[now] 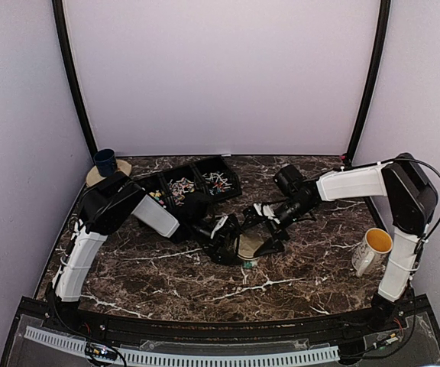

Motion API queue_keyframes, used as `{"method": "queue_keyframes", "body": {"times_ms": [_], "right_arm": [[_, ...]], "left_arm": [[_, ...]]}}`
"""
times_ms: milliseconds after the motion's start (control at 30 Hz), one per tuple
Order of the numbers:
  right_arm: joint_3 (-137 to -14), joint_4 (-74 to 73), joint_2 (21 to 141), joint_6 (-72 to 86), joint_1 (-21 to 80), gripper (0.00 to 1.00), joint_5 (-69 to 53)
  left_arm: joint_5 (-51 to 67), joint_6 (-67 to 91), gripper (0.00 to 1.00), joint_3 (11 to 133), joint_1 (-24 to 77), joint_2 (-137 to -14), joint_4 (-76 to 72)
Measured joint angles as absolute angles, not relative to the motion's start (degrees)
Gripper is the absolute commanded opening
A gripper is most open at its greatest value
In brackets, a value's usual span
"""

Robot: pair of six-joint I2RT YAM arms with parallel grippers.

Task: Pack the candies
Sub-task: Screw the bottle lid onto the packing bottle.

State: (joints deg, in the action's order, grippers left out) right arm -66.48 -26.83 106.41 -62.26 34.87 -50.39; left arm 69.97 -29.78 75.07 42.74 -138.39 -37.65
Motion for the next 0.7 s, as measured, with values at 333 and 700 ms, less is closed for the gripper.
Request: {"method": "queue_keyframes", "body": {"times_ms": [333, 700], "right_arm": [[-66.48, -26.63, 106.83, -61.41, 35.38, 0.98, -50.5], [-66.48, -26.92, 107.22, -61.41, 35.59, 0.94, -50.81]], "left_arm": [[69.95, -29.74, 0.8, 75.07, 42.74, -138.39, -37.65], [69.93, -29.54, 0.79, 75.07, 42.74, -138.39, -37.67]]}}
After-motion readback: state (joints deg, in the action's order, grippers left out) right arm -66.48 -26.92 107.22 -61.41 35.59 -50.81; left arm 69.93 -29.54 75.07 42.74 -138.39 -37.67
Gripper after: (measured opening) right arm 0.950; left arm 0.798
